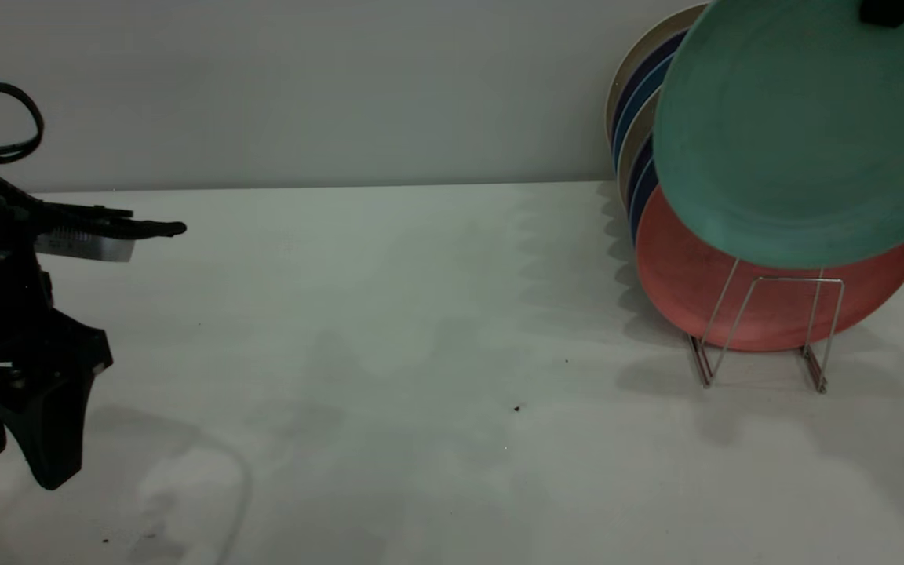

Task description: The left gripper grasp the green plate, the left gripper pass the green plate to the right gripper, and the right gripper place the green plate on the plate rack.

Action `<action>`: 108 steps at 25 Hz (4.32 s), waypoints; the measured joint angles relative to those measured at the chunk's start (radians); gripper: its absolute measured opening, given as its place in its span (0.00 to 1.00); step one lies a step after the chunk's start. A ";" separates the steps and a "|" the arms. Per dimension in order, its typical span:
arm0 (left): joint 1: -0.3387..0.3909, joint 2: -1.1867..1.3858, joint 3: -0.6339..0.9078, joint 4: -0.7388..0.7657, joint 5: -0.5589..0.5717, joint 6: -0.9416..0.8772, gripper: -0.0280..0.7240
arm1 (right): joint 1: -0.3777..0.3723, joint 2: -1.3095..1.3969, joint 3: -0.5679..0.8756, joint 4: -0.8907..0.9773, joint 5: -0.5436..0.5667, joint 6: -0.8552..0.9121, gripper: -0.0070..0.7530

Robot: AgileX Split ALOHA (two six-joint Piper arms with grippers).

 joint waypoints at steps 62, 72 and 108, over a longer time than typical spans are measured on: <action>0.000 0.000 0.000 0.002 -0.017 -0.002 0.82 | -0.003 0.221 -0.036 -0.065 -0.079 0.120 0.24; 0.000 0.000 0.000 0.002 -0.020 -0.002 0.82 | -0.006 0.221 -0.038 -0.015 -0.023 0.183 0.45; 0.000 -0.003 -0.021 0.101 -0.040 -0.074 0.82 | -0.007 0.128 -0.208 -0.158 0.348 1.242 0.46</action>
